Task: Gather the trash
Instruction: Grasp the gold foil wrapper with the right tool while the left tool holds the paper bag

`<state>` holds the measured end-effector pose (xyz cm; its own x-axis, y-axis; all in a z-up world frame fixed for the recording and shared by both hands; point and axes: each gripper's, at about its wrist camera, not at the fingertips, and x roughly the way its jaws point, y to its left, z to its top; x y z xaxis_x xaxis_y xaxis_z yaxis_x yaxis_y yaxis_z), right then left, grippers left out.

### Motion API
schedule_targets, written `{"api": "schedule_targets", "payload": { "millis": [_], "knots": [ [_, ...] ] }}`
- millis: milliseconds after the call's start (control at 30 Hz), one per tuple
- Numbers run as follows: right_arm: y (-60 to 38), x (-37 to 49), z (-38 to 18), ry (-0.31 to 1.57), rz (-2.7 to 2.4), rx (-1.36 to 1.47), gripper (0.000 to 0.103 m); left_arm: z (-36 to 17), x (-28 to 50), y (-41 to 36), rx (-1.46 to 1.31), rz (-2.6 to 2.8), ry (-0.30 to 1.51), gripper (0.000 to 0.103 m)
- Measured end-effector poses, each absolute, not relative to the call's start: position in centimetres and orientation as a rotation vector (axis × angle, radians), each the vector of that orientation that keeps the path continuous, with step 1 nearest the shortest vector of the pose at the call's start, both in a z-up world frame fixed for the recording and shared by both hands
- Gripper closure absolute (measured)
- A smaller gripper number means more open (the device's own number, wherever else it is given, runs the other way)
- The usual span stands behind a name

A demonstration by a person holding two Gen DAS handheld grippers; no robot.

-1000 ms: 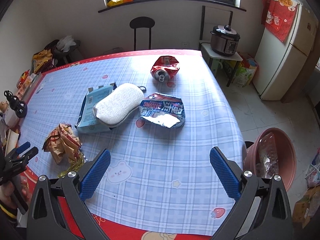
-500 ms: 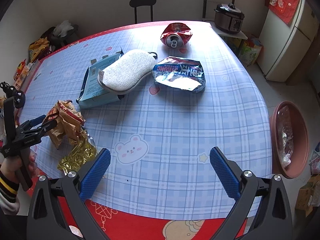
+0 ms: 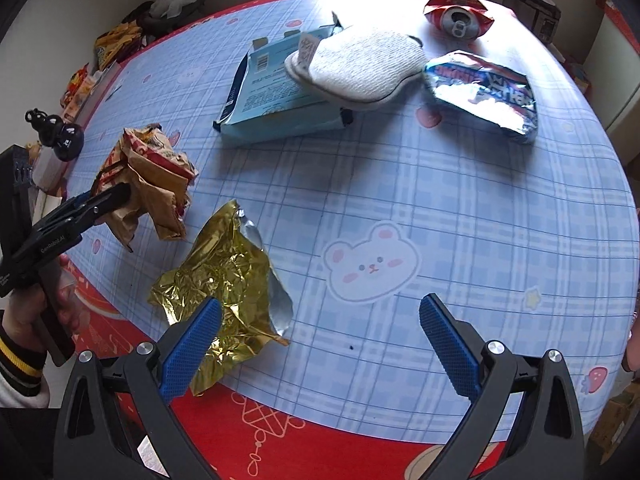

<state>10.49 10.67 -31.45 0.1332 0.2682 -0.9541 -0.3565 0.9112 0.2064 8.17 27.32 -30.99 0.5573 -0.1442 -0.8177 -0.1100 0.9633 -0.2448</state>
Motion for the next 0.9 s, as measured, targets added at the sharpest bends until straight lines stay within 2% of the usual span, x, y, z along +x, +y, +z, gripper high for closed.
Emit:
{"api": "schedule_targets", "payload": {
  "millis": [233, 400, 433, 500, 533, 633, 700, 900],
  "knots": [
    [13.8, 9.8, -33.9, 1.432, 0.522, -0.099, 0.007, -28.5, 4.6, 30.5, -0.375, 0.093, 0.898, 0.029],
    [14.7, 9.6, -35.1, 1.455, 0.516, -0.105, 0.017, -26.5, 3.1, 31.6, -0.399, 0.135, 0.848, 0.029],
    [14.9, 9.5, -35.0, 1.448, 0.515, -0.124, 0.020, -26.2, 3.0, 31.5, -0.396, 0.140, 0.841, 0.029],
    [15.3, 9.4, -34.9, 1.431, 0.515, -0.152, 0.035, -25.6, 2.8, 31.4, -0.389, 0.144, 0.829, 0.029],
    [15.2, 9.4, -34.8, 1.433, 0.528, -0.142, 0.048, -25.3, 2.8, 31.4, -0.387, 0.145, 0.824, 0.028],
    [14.5, 9.5, -34.1, 1.416, 0.536, -0.110, 0.057, -24.7, 3.0, 30.9, -0.382, 0.145, 0.811, 0.028],
    [13.9, 9.5, -33.2, 1.386, 0.549, -0.088, 0.079, -24.2, 3.2, 30.4, -0.378, 0.139, 0.803, 0.028],
    [11.2, 9.6, -30.4, 1.282, 0.544, -0.057, 0.080, -22.6, 4.5, 28.7, -0.357, 0.112, 0.773, 0.028]
  ]
}}
